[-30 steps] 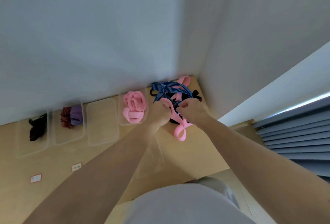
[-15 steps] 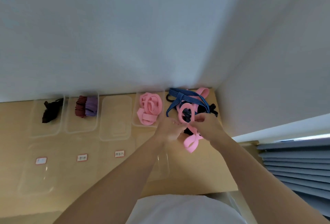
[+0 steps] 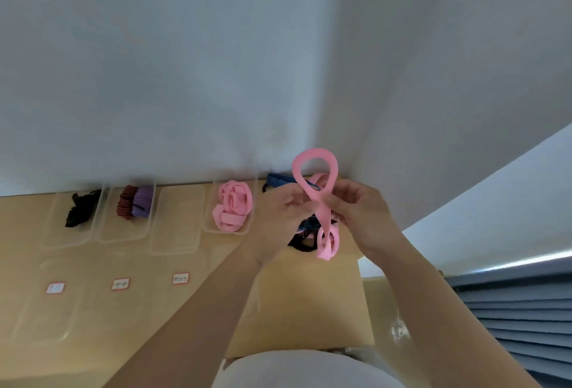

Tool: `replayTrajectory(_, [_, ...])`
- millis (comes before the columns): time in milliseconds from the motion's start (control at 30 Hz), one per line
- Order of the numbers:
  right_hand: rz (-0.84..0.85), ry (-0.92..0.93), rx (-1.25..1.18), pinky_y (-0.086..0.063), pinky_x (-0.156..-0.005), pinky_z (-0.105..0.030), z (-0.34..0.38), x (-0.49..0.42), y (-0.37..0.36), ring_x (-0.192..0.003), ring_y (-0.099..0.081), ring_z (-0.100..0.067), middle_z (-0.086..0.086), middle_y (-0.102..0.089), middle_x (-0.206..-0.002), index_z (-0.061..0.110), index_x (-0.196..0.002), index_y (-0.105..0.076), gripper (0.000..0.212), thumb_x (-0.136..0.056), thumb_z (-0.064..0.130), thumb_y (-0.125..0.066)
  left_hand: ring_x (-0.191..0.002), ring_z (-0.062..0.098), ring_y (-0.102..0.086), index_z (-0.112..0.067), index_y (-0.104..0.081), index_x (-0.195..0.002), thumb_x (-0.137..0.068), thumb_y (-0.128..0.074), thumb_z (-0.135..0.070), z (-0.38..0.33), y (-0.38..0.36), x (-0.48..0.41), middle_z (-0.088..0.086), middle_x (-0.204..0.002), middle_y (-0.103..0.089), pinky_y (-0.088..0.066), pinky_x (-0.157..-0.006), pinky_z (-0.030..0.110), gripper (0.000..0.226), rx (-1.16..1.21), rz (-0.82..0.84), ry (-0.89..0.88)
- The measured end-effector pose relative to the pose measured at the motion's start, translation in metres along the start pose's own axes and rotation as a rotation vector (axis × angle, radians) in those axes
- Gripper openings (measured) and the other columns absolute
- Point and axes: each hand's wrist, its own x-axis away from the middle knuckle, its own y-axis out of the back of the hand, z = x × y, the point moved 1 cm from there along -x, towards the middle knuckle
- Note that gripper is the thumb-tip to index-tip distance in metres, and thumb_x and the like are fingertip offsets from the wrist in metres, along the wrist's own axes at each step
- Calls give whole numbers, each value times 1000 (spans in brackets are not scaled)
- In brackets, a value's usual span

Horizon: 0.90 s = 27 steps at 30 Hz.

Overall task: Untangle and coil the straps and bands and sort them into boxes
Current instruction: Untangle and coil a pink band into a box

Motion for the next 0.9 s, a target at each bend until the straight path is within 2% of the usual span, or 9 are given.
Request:
replayTrajectory(100, [61, 70, -41, -56, -87, -50, 21, 10, 10, -99, -71, -36, -13, -74, -109, 16, -111, -74, 40, -72, 21, -79, -86, 11, -72, -16, -76, -97, -91, -70, -4, -22, -9, 6, -4, -91, -78, -54, -78, 24, 15, -17, -111, -71])
replayTrajectory(167, [100, 105, -73, -51, -94, -66, 33, 15, 15, -100, -70, -42, -14, -73, -111, 16, -113, -73, 36, -77, 14, -77, -92, 24, -74, -16, -76, -97, -88, -72, -8, -35, -14, 13, 2, -93, -78, -59, -87, 43, 13, -6, -172, -120])
replayTrajectory(200, [107, 128, -77, -50, -94, -68, 38, 17, 17, -99, -71, -41, -14, -74, -111, 16, -113, -73, 31, -84, 7, -73, -92, 28, -74, -16, -76, -98, -86, -72, -9, -42, -16, 17, 4, -94, -78, -58, -90, 51, 14, 1, -201, -142])
replayTrajectory(400, [141, 274, -119, -58, -90, -51, 72, 33, 20, -100, -73, -33, -8, -77, -104, 20, -112, -74, 29, -92, 0, -66, -88, 33, -75, -15, -77, -104, -89, -75, -7, -86, -25, 44, 8, -93, -78, -58, -87, 56, 17, -27, -337, -268])
replayTrajectory(533, [218, 365, -184, -56, -69, -30, 94, 47, 17, -91, -74, -29, -7, -77, -105, 13, -116, -71, 27, -94, 0, -64, -92, 36, -74, -21, -78, -104, -89, -74, -11, -109, -29, 66, 10, -96, -78, -59, -86, 57, 19, -7, -369, -380])
replayTrajectory(633, [264, 382, -220, -50, -54, -17, 108, 57, 13, -70, -70, -15, -2, -76, -102, 6, -110, -72, 21, -93, -4, -63, -92, 37, -73, -13, -78, -104, -88, -73, -6, -120, -30, 77, 12, -97, -77, -62, -79, 54, 18, 8, -390, -455])
replayTrajectory(733, [281, 384, -245, -47, -46, -15, 116, 66, 8, -67, -68, -14, -5, -74, -92, 3, -102, -73, 22, -89, -11, -61, -91, 35, -72, -11, -77, -98, -81, -76, 3, -125, -24, 83, 14, -97, -76, -62, -78, 44, 22, 23, -389, -511])
replayTrajectory(833, [322, 341, -275, -48, -45, -18, 124, 72, 5, -71, -69, -21, -19, -72, -93, -1, -102, -73, 27, -92, -13, -51, -87, 43, -67, -11, -76, -96, -74, -81, -10, -132, -13, 89, 20, -95, -72, -61, -74, 50, 22, 26, -361, -604])
replayTrajectory(900, [358, 275, -326, -53, -49, -25, 131, 73, 2, -84, -69, -29, -24, -70, -100, -3, -106, -72, 28, -96, -7, -46, -85, 37, -67, -13, -77, -94, -76, -80, -3, -137, -5, 91, 17, -94, -71, -61, -69, 45, 21, -22, -340, -679])
